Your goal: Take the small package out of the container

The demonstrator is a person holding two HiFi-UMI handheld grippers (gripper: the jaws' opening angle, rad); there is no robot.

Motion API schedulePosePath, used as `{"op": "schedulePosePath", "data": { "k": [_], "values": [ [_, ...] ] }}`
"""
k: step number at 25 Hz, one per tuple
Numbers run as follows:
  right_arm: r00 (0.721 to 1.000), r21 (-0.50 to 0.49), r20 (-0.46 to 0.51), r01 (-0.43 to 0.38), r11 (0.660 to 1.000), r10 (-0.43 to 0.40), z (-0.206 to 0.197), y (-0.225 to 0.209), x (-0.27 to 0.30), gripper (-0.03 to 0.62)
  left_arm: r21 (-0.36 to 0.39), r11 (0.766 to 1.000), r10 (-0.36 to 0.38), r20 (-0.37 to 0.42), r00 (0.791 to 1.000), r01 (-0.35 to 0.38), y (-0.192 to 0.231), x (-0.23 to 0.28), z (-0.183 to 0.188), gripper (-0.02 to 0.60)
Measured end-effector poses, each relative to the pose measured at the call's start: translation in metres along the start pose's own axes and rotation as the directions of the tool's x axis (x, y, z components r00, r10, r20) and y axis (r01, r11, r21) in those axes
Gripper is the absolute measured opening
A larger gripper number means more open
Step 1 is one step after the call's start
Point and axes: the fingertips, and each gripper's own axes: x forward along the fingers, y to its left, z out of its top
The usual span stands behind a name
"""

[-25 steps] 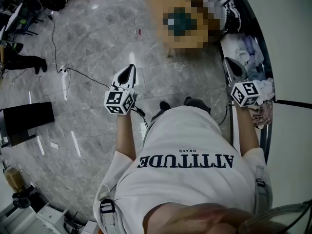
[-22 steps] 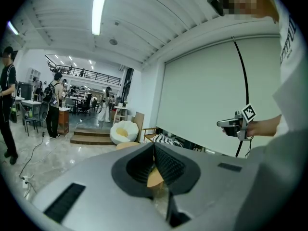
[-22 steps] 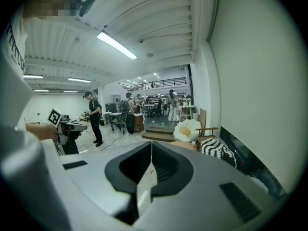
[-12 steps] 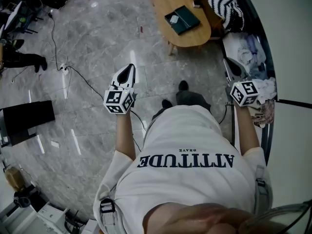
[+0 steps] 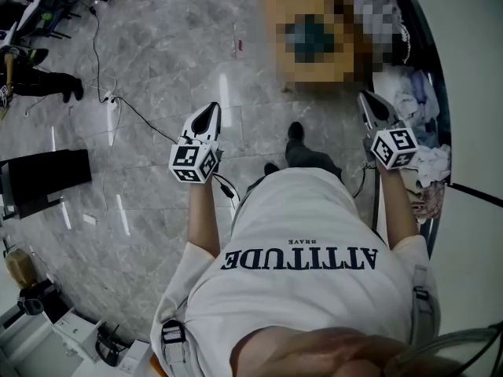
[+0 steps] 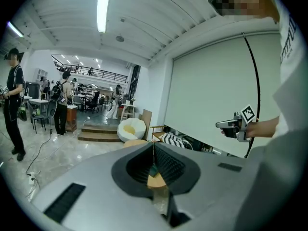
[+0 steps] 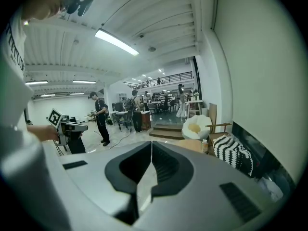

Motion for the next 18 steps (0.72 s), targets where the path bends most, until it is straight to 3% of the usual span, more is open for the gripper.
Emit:
{"op": "schedulePosePath", "data": {
  "k": [18],
  "values": [
    [0.99,0.026,-0.028,-0.134,0.991,0.135,0.046,-0.112,0.144,0.021,-0.001,0.998,0.055,-0.026,0.998,-0.055,0.02,0.14,0.046,0.023]
  ]
}}
